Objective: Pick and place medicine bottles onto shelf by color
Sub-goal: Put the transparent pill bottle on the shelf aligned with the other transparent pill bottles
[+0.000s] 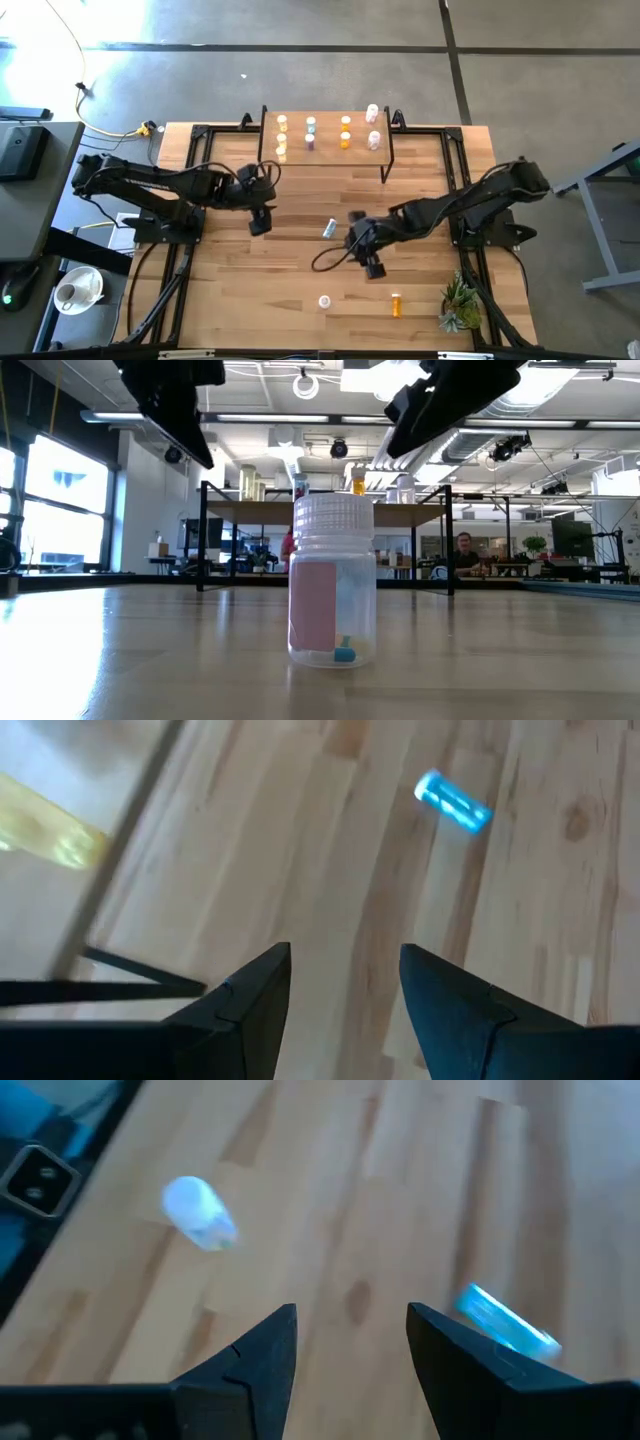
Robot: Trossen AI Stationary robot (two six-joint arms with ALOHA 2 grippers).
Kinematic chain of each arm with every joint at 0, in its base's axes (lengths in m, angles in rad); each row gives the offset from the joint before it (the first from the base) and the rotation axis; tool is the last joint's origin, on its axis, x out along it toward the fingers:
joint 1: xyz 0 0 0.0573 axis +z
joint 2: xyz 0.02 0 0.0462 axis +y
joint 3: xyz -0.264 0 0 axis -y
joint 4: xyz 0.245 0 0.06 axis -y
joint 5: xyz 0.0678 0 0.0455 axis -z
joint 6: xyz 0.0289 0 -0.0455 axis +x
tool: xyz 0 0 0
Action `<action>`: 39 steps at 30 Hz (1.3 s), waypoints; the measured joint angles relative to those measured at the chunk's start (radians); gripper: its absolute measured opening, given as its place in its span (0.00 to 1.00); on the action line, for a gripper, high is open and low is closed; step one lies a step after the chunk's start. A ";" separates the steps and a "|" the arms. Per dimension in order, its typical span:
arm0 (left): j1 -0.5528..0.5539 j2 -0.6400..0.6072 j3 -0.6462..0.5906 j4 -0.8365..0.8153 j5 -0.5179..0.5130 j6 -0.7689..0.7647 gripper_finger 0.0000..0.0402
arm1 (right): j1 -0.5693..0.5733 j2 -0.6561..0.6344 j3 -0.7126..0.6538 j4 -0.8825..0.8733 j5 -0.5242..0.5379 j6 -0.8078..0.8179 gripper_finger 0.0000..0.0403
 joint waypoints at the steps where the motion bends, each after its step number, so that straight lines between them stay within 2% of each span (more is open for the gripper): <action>1: -0.008 -0.001 -0.012 0.006 0.000 -0.009 0.45 | 0.006 0.016 0.000 0.021 -0.016 -0.004 0.45; 6: -0.034 -0.002 -0.052 0.018 -0.004 -0.048 0.45 | 0.033 0.099 0.000 0.150 -0.106 -0.020 0.45; 17: -0.039 -0.002 -0.058 0.047 -0.003 -0.050 0.45 | 0.099 0.240 0.000 0.353 -0.088 -0.038 0.45; 25: -0.038 -0.001 -0.058 0.055 0.008 -0.052 0.45 | 0.132 0.285 0.000 0.512 -0.174 -0.072 0.45; 31: -0.038 -0.001 -0.058 0.058 0.008 -0.054 0.45 | 0.145 0.343 0.000 0.613 -0.154 -0.089 0.45; 39: -0.038 -0.001 -0.058 0.062 0.023 -0.054 0.45 | 0.145 0.405 0.001 0.658 -0.142 -0.107 0.45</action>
